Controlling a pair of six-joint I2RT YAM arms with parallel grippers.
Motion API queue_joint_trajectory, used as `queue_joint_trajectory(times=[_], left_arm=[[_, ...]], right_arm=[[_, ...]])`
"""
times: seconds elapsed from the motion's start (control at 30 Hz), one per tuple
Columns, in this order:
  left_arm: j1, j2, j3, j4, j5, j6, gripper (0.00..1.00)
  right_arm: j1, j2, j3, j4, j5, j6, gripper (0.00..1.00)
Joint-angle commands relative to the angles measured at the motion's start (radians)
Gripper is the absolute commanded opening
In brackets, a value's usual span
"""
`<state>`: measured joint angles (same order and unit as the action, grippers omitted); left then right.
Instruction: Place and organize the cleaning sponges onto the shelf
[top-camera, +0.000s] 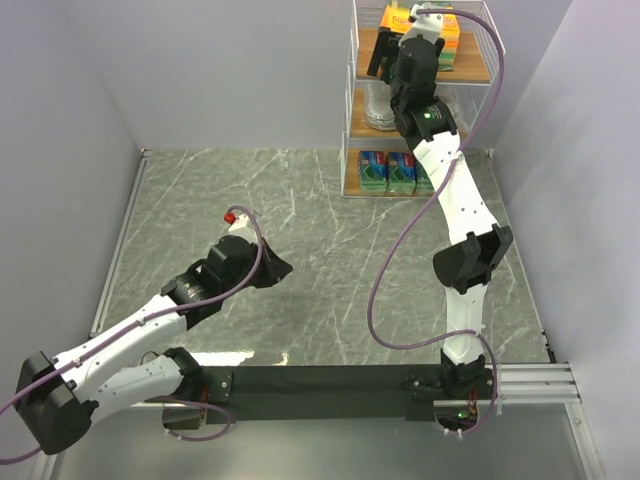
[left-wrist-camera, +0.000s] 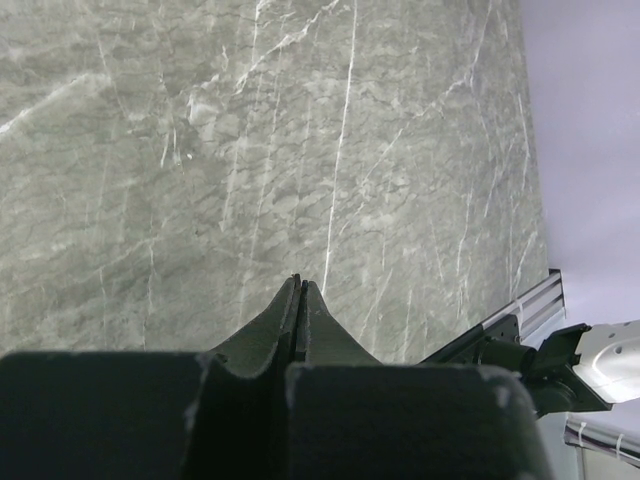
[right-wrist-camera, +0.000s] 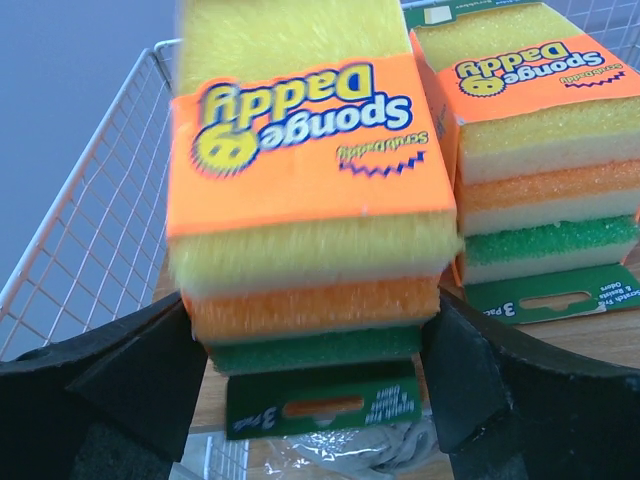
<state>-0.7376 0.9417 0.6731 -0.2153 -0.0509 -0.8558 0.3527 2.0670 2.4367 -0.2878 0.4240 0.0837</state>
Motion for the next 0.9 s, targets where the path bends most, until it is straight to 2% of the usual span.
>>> queue_joint_trajectory(times=[0.0, 0.53, 0.7, 0.87], left_arm=[[-0.003, -0.03, -0.012, 0.005, -0.018, -0.008, 0.01], [-0.003, -0.044, -0.027, 0.011, -0.018, -0.014, 0.01], [-0.003, -0.04, -0.03, 0.02, -0.014, -0.017, 0.01], [-0.003, -0.035, -0.032, 0.024, -0.01, -0.017, 0.01]], right_arm=[[-0.006, -0.027, 0.024, 0.038, -0.008, -0.006, 0.85], [-0.004, -0.08, -0.005, 0.045, 0.024, -0.021, 0.86], [-0.006, -0.094, -0.002, -0.01, 0.053, -0.024, 0.87], [-0.004, -0.067, 0.03, -0.071, -0.008, -0.036, 0.88]])
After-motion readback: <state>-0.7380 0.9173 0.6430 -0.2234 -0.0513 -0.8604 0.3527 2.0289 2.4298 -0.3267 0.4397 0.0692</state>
